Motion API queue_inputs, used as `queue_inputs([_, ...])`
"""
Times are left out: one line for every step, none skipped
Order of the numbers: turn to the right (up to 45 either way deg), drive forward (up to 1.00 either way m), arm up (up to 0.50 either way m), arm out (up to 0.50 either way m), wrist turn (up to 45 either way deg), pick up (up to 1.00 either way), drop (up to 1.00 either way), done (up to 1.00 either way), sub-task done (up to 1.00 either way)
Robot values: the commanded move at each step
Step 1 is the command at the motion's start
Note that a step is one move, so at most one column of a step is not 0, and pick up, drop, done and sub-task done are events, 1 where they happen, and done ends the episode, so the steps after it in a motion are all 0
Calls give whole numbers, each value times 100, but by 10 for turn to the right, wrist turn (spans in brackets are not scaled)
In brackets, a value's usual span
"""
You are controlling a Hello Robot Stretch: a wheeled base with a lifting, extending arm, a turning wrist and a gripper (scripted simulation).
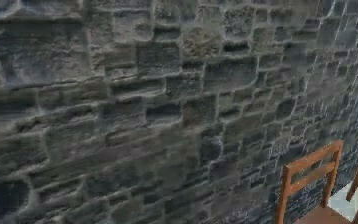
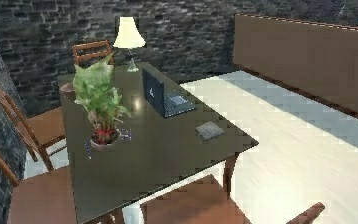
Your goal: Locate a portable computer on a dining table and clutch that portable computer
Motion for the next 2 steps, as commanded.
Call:
queue_inputs([450, 0, 0, 0, 0, 0, 0, 0, 0])
queue_inputs([450, 0, 0, 0, 0, 0, 0, 0, 0])
